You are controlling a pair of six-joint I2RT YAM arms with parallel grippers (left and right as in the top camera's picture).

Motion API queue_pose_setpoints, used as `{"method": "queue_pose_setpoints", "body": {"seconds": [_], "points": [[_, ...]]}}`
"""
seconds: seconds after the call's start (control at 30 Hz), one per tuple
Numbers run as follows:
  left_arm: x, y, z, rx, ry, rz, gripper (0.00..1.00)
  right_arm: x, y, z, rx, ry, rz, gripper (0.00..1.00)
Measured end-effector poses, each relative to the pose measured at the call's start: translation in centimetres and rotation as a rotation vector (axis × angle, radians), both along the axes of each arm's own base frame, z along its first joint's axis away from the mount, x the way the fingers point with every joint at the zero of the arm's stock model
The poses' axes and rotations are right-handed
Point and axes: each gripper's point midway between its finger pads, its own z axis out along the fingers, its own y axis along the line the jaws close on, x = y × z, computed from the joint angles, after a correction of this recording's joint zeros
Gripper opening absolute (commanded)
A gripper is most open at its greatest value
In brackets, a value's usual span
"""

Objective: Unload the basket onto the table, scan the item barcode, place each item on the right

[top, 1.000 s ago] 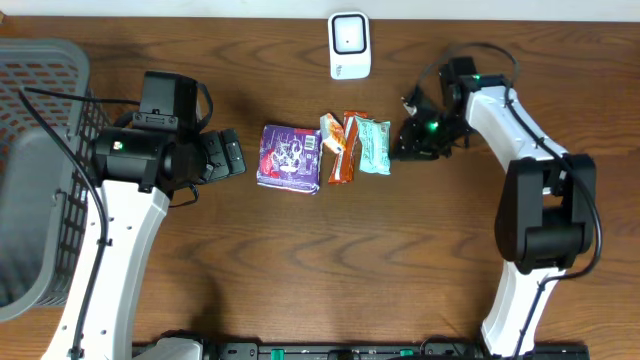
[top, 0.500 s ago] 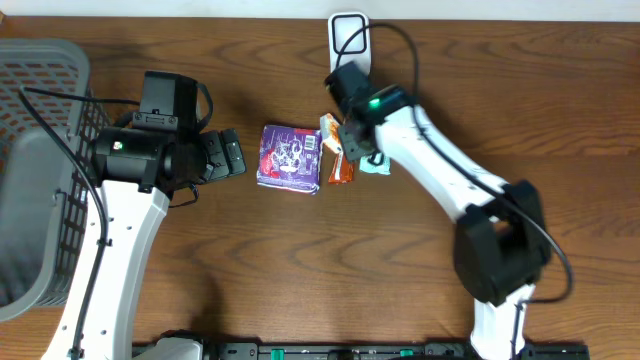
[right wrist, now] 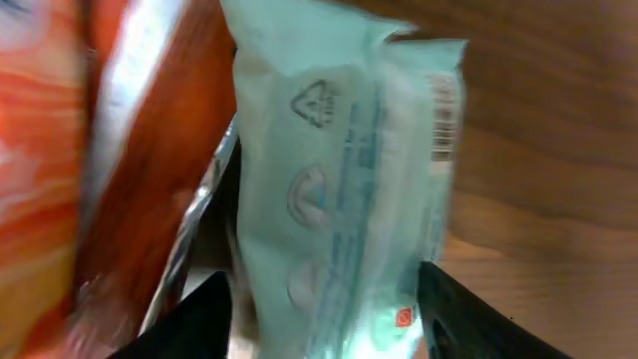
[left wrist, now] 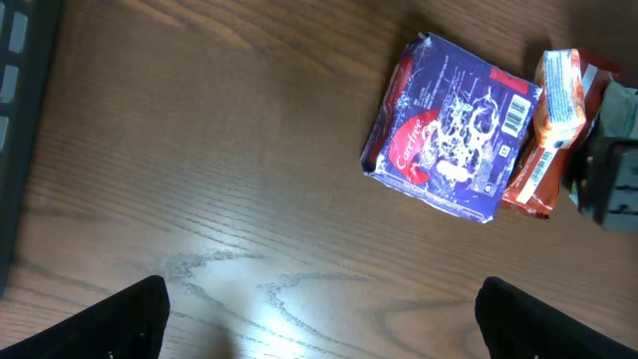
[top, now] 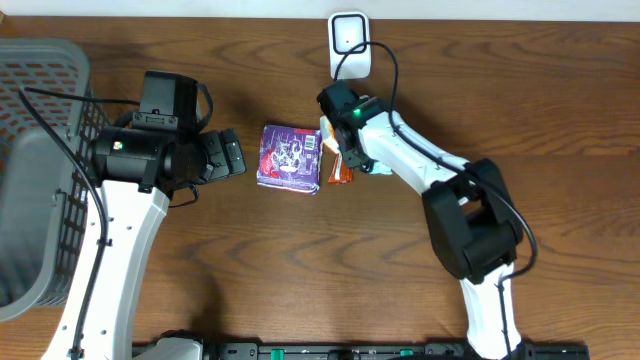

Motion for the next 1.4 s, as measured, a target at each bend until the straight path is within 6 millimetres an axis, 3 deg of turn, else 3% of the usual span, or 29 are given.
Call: {"method": "queue_pose_setpoints", "body": {"seconds": [0.2,0.43,0.57,0.73,0.83,0.87,0.93,1.0,1.13,1.27,1.4], "points": [[0.0,0.0,0.0,0.000,0.000,0.000,0.98,0.4,-1.2,-0.8,-0.024,0.009,-0.031,0.01],[0.0,0.0,0.0,0.000,0.000,0.000,0.98,0.6,-1.4,0.0,0.158,0.119,-0.071,0.01],[0.0,0.0,0.0,0.000,0.000,0.000,0.98,0.7,-0.6,1.5,0.486,0.263,-0.074,0.01],[0.0,0.0,0.0,0.000,0.000,0.000,0.98,-0.5,-1.1,3.6,0.892,0.410,-0.062,0.01],[0.0,0.0,0.0,0.000,0.000,0.000,0.98,-1.6,-1.7,3.0,1.058,0.447,-0.062,0.01],[0.0,0.0,0.0,0.000,0.000,0.000,0.98,-1.9,-1.9,2.6,1.089,0.450,-0.065,0.04],[0.0,0.0,0.0,0.000,0.000,0.000,0.98,-2.5,-2.5,1.6,1.148,0.451,-0.078,0.22],[0.0,0.0,0.0,0.000,0.000,0.000,0.98,-2.8,-3.4,0.9,1.176,0.450,-0.109,0.33],[0.0,0.0,0.0,0.000,0.000,0.000,0.98,-3.3,-6.6,-0.3,1.128,0.463,-0.223,0.39],[0.0,0.0,0.0,0.000,0.000,0.000,0.98,-3.4,-9.2,0.2,1.047,0.474,-0.303,0.51],[0.0,0.0,0.0,0.000,0.000,0.000,0.98,-2.1,-10.3,2.8,0.957,0.408,-0.279,0.59]]}}
